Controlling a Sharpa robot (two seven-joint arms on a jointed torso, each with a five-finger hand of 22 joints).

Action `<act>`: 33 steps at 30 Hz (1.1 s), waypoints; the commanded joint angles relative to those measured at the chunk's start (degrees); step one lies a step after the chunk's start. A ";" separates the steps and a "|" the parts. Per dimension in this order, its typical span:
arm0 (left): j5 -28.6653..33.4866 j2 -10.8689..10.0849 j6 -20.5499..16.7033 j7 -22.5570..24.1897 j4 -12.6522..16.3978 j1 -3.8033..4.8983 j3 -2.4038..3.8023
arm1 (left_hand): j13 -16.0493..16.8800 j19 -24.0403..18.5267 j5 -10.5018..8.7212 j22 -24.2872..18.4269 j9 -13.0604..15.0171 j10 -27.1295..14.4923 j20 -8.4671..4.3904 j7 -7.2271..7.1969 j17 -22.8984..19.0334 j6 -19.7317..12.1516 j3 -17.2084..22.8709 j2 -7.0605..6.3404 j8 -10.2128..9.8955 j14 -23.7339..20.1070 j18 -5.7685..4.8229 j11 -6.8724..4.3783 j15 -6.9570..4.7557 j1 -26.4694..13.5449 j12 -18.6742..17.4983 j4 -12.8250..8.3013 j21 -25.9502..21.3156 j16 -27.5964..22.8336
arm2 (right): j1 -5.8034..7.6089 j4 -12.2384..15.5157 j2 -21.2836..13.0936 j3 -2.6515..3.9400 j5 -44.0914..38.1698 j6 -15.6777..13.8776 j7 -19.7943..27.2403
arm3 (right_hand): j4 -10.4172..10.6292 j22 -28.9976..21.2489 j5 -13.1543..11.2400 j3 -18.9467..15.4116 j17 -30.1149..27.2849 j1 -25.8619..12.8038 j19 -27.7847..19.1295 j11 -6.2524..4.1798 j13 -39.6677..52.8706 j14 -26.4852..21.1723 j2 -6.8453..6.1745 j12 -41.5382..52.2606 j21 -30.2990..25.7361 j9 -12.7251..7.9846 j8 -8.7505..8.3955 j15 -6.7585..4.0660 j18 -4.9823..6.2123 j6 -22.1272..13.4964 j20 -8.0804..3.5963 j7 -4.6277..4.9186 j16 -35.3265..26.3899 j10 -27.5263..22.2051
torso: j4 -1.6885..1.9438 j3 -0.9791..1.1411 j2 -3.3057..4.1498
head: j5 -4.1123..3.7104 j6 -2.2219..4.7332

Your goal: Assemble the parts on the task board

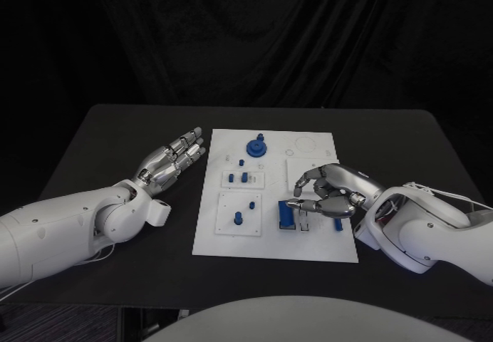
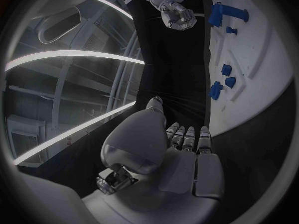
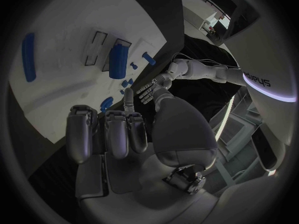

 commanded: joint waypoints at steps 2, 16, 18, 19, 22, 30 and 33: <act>-0.04 -0.01 0.45 1.00 0.13 -0.12 0.05 | -0.09 0.03 0.23 0.10 -0.01 -0.11 0.29 0.47 -0.08 -0.07 0.23 -0.08 0.00 -0.02 0.32 0.45 0.38 0.67 -0.38 -0.23 -0.18 -0.21 | -0.21 0.35 -0.45 -0.03 -9.65 -3.53 2.54 | -0.48 12.96 -0.25 -0.60 8.86 2.53 4.04 0.64 15.06 4.65 -0.34 0.15 0.06 0.90 1.61 0.64 -0.25 -2.93 0.70 0.38 0.58 6.07 | -0.02 0.03 -0.04 | 0.06 0.00; -0.04 -0.22 0.46 1.03 0.25 -0.29 0.05 | -0.09 0.05 0.35 0.12 -0.01 -0.11 0.38 0.52 -0.08 -0.06 0.29 -0.10 0.01 -0.02 0.24 0.49 0.58 0.81 -0.38 -0.37 -0.17 -0.21 | -2.26 -0.46 -0.50 -0.05 -21.97 2.02 -2.14 | -0.69 12.69 -0.83 2.21 8.82 15.17 3.49 0.64 15.06 4.46 -3.83 0.15 -0.83 -1.23 3.88 0.72 -0.04 -26.51 0.90 1.60 0.55 6.07 | -0.03 -0.01 -0.04 | 0.27 0.00; -0.04 -0.22 0.44 1.06 0.24 -0.30 0.05 | -0.09 0.05 0.35 0.12 -0.01 -0.11 0.38 0.52 -0.08 -0.06 0.29 -0.10 0.01 -0.02 0.24 0.49 0.58 0.81 -0.38 -0.37 -0.17 -0.21 | -2.51 -0.70 -0.25 -0.05 -23.24 2.93 -2.82 | 1.02 12.64 -0.80 2.54 8.54 16.51 3.43 0.66 15.06 4.39 -5.35 0.15 -0.95 -2.92 3.96 0.71 -0.01 -28.91 0.87 1.59 0.44 6.07 | -0.02 -0.04 -0.02 | 0.21 0.00; -0.04 -0.22 0.46 1.06 0.24 -0.30 0.05 | -0.09 0.05 0.35 0.12 -0.01 -0.11 0.38 0.52 -0.08 -0.06 0.29 -0.10 0.01 -0.02 0.24 0.49 0.58 0.81 -0.38 -0.37 -0.17 -0.21 | -2.58 -0.80 -0.12 -0.05 -23.57 3.21 -2.99 | 2.03 12.62 -0.79 2.50 8.44 17.11 3.40 0.67 15.06 4.36 -5.86 0.15 -1.00 -3.60 4.17 0.72 0.00 -29.50 0.87 1.59 0.40 6.07 | 0.01 -0.06 -0.03 | 0.18 0.00; -0.04 -0.19 0.52 1.05 0.23 -0.32 0.05 | -0.09 0.05 0.35 0.12 -0.01 -0.11 0.38 0.52 -0.08 -0.06 0.29 -0.10 0.01 -0.02 0.24 0.49 0.58 0.81 -0.38 -0.37 -0.17 -0.21 | -2.72 -1.03 0.27 -0.05 -24.13 3.76 -3.30 | 3.08 12.61 -0.78 2.29 8.36 17.71 3.37 0.77 15.06 4.34 -6.41 0.15 -1.06 -4.40 4.39 0.80 0.01 -30.18 0.91 1.78 0.36 6.07 | 0.04 -0.06 0.02 | 0.15 0.00; -0.04 -0.16 0.72 0.98 0.19 -0.36 0.05 | -0.09 0.06 0.39 0.13 0.00 -0.11 0.40 0.54 -0.08 -0.04 0.30 -0.11 0.01 -0.02 0.22 0.53 0.58 0.86 -0.38 -0.43 -0.16 -0.21 | -3.33 -1.60 1.28 -0.05 -24.62 4.62 -3.82 | 3.55 12.53 -4.21 0.78 8.04 15.61 3.28 1.22 15.06 4.26 -7.71 0.15 -1.30 -6.26 5.65 1.17 0.06 -30.48 1.21 2.31 0.23 6.07 | 0.03 -0.05 0.01 | -0.03 0.00; -0.04 -0.19 0.80 0.94 0.21 -0.38 0.05 | -0.09 0.06 0.39 0.13 0.00 -0.11 0.40 0.54 -0.08 -0.04 0.30 -0.11 0.01 -0.02 0.22 0.53 0.58 0.86 -0.38 -0.43 -0.16 -0.21 | -3.62 -2.01 1.80 -0.04 -24.67 4.53 -4.05 | 3.57 12.51 -6.00 0.34 7.99 14.48 3.26 1.36 15.06 4.26 -8.02 0.15 -1.36 -7.04 6.49 1.30 0.08 -30.13 1.34 2.47 0.21 6.07 | -0.02 -0.01 0.04 | 0.01 0.00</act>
